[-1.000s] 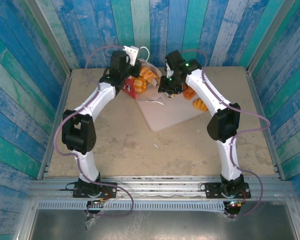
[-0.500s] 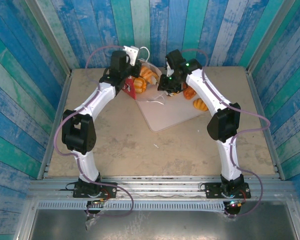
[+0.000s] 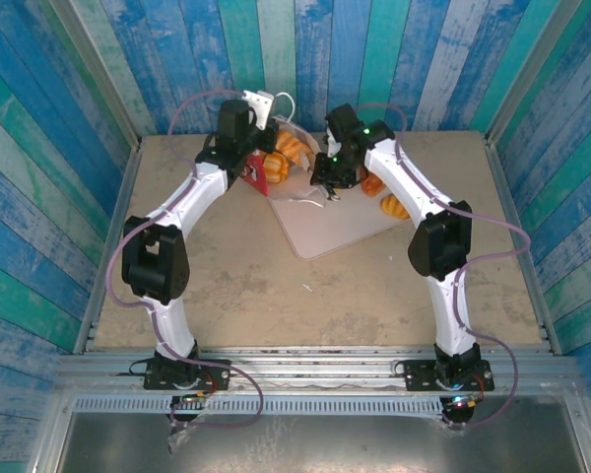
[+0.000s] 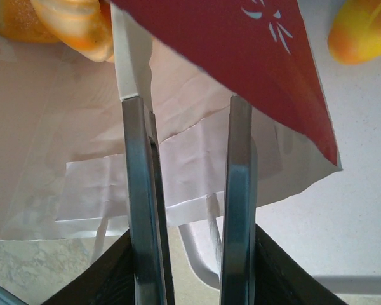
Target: Take the fake bread out of the paper bag
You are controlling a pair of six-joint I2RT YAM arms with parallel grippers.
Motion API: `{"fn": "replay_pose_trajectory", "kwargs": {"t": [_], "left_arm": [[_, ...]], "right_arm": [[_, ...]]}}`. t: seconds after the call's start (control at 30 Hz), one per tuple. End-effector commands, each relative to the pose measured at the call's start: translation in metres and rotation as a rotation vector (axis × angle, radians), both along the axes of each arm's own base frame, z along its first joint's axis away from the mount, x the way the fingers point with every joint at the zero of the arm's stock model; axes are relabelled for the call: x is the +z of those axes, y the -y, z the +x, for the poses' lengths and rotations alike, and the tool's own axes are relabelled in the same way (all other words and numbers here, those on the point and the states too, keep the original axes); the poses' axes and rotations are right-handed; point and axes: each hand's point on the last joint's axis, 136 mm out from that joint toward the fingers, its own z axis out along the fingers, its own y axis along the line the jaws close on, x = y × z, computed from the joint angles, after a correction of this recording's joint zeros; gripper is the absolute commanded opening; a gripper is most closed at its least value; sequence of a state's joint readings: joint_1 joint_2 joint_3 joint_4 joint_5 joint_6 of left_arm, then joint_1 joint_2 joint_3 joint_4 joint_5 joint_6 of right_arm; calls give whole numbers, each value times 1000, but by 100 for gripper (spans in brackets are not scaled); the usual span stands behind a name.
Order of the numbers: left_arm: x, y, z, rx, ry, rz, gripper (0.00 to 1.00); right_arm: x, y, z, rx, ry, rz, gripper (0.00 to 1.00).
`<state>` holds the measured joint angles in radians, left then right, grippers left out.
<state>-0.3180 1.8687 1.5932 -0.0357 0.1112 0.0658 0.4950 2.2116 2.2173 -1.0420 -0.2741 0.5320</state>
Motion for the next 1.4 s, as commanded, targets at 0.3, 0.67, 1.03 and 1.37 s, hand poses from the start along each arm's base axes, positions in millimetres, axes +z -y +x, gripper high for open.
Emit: {"fn": "replay_pose_trajectory", "kwargs": {"t": [0.3, 0.67, 1.03, 1.37], "left_arm": [[-5, 5, -8, -19, -44, -11, 0], [-6, 5, -7, -18, -47, -10, 0], [-9, 5, -6, -4, -55, -28, 0], [-10, 2, -4, 19, -60, -35, 0]], "right_arm": [[4, -5, 9, -7, 15, 39, 45], [3, -12, 16, 10, 17, 72, 31], [28, -16, 7, 54, 79, 78, 14], [50, -14, -12, 86, 123, 65, 1]]}}
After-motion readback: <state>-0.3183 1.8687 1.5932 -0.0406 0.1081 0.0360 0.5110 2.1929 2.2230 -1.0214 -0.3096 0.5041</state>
